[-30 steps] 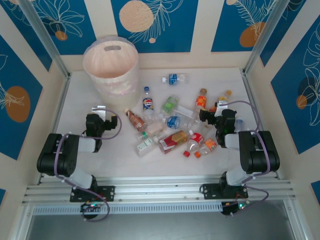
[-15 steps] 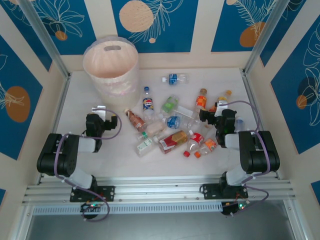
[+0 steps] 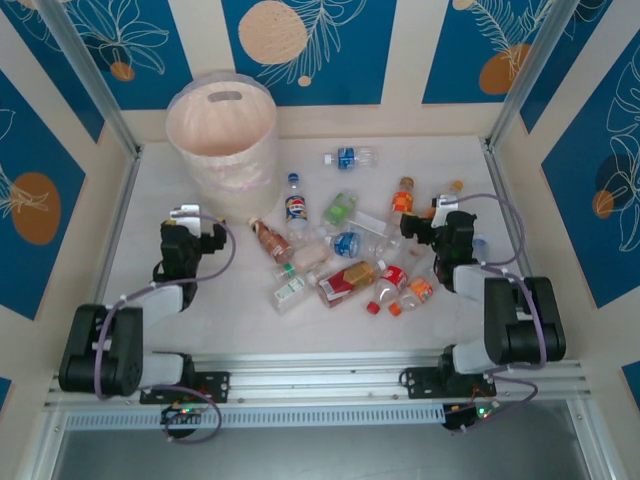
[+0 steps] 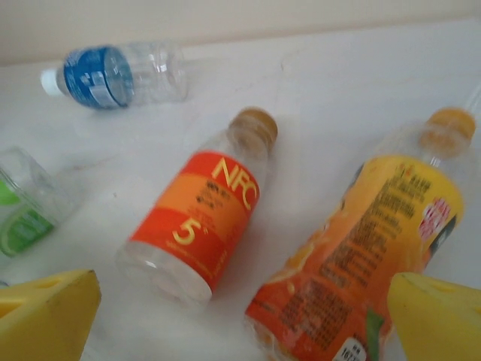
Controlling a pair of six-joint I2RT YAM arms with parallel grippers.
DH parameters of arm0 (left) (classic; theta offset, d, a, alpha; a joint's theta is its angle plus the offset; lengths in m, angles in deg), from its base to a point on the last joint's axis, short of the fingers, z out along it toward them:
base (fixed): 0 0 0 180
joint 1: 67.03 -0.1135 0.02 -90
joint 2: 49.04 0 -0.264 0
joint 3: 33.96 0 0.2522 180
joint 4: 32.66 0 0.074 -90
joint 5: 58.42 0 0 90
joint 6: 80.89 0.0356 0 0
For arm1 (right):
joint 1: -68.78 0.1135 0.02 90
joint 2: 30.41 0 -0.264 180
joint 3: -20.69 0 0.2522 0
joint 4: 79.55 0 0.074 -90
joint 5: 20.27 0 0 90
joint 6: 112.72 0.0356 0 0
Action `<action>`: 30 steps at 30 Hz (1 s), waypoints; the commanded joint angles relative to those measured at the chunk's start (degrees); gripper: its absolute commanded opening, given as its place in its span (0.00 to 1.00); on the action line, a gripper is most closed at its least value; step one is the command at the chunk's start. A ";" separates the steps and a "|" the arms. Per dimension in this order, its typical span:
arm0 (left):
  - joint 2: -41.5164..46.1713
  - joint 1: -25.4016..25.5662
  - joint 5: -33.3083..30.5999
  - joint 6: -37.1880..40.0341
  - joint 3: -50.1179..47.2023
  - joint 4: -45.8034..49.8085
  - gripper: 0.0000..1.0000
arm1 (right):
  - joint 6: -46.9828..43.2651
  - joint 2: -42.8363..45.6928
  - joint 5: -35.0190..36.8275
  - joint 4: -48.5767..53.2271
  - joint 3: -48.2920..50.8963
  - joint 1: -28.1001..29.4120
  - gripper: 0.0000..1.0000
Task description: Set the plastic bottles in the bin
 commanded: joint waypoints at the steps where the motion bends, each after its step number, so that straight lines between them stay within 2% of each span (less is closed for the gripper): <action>1: 5.50 -0.65 -4.63 -4.05 1.90 9.92 1.00 | 1.29 5.85 2.55 7.16 -1.44 0.58 0.99; 5: 10.73 -0.63 -8.83 -10.24 6.83 26.20 1.00 | 4.85 12.10 5.75 17.38 -3.92 0.71 0.99; 10: 19.26 -0.54 1.49 -14.43 8.44 37.17 1.00 | 10.71 16.46 9.54 32.00 -8.81 1.10 0.99; 15: 24.79 -0.04 6.11 -25.75 11.65 51.13 1.00 | 14.40 17.60 13.56 41.02 -12.33 1.73 0.99; 18: 26.61 2.07 10.50 -30.57 10.46 54.07 1.00 | 16.29 17.13 16.42 45.01 -14.10 2.18 0.99; 21: 28.78 7.52 8.81 -35.75 8.49 55.08 1.00 | 17.81 16.15 18.09 48.12 -15.78 2.67 0.99; 24: 29.29 15.19 2.74 -39.58 8.34 56.12 1.00 | 17.69 15.72 19.17 48.52 -16.46 3.59 0.99; 26: 27.61 20.31 -0.26 -41.71 8.91 55.31 1.00 | 17.49 15.50 20.08 48.52 -16.84 4.52 0.99; 30: 20.40 26.42 -4.36 -47.11 10.99 54.43 1.00 | 18.02 15.30 21.72 49.12 -17.40 5.89 0.99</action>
